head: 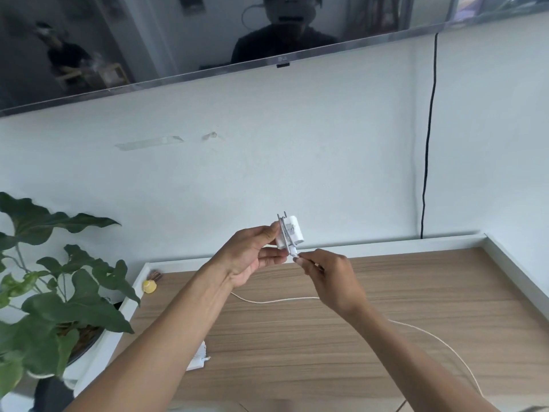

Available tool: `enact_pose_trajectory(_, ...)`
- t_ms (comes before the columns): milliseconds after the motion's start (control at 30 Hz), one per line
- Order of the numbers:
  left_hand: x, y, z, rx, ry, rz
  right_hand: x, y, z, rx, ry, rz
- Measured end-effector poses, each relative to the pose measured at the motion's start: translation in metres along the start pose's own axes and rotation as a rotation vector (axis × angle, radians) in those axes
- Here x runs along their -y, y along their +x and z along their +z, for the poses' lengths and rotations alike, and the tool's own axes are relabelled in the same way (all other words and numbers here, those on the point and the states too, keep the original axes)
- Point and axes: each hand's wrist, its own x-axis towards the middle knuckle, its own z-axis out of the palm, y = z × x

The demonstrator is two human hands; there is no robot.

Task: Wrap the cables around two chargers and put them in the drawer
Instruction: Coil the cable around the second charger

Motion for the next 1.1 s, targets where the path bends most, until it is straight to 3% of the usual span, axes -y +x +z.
enact_pose_trajectory(233, 0.0, -0.009, 0.004, 0.07, 0.347, 0.171, 0.001, 0.027, -0.024, 0.071, -0.011, 0.02)
enact_pose_trajectory(367, -0.005, -0.016, -0.011, 0.122, 0.607, 0.171, 0.019, 0.051, -0.057, 0.181, -0.076, 0.079)
enact_pose_trajectory(567, -0.003, -0.012, -0.01, 0.011, 0.697, 0.177, 0.059, 0.063, -0.064, 0.303, -0.303, 0.008)
enact_pose_trajectory(733, -0.001, -0.003, -0.009, -0.173, 0.765, 0.216, 0.065, 0.046, -0.045, 0.163, -0.496, -0.201)
enact_pose_trajectory(833, 0.001, 0.0, -0.004, -0.282, 0.455, 0.217, 0.06, 0.034, -0.035, 0.06, -0.382, -0.226)
enact_pose_trajectory(933, 0.002, -0.002, 0.001, -0.189, 0.157, 0.137, 0.049, 0.034, -0.035, -0.039, -0.242, -0.211)
enact_pose_trajectory(1100, 0.002, -0.007, 0.012, -0.057, -0.077, 0.091, 0.041, 0.04, -0.043, -0.025, -0.239, -0.3)
